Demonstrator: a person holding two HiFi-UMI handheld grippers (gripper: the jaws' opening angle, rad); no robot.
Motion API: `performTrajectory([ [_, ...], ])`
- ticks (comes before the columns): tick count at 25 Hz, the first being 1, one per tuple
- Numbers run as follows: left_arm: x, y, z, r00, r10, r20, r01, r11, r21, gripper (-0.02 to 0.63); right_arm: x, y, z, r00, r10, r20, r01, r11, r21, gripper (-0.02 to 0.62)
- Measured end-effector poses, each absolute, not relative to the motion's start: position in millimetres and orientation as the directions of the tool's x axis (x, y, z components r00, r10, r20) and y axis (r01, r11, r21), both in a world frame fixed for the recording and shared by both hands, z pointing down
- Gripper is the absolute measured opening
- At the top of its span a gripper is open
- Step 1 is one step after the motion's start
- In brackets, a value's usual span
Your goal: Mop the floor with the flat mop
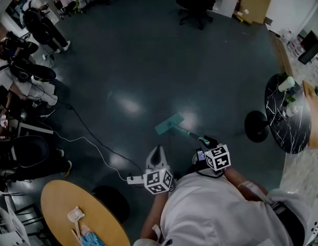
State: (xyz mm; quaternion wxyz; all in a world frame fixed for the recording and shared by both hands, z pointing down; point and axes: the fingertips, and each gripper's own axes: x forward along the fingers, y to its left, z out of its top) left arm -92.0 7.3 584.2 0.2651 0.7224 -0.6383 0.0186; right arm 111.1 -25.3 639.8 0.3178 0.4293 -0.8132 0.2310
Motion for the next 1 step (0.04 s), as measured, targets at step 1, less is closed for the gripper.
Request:
performTrajectory([
  [1, -91.3, 7.6, 584.2, 0.185, -0.912, 0.366, -0.932, -0.045, 0.360, 0.005, 111.3, -25.1, 639.9, -0.430, -0.552, 0.715, -0.845, 0.525, -0.103, 0.114],
])
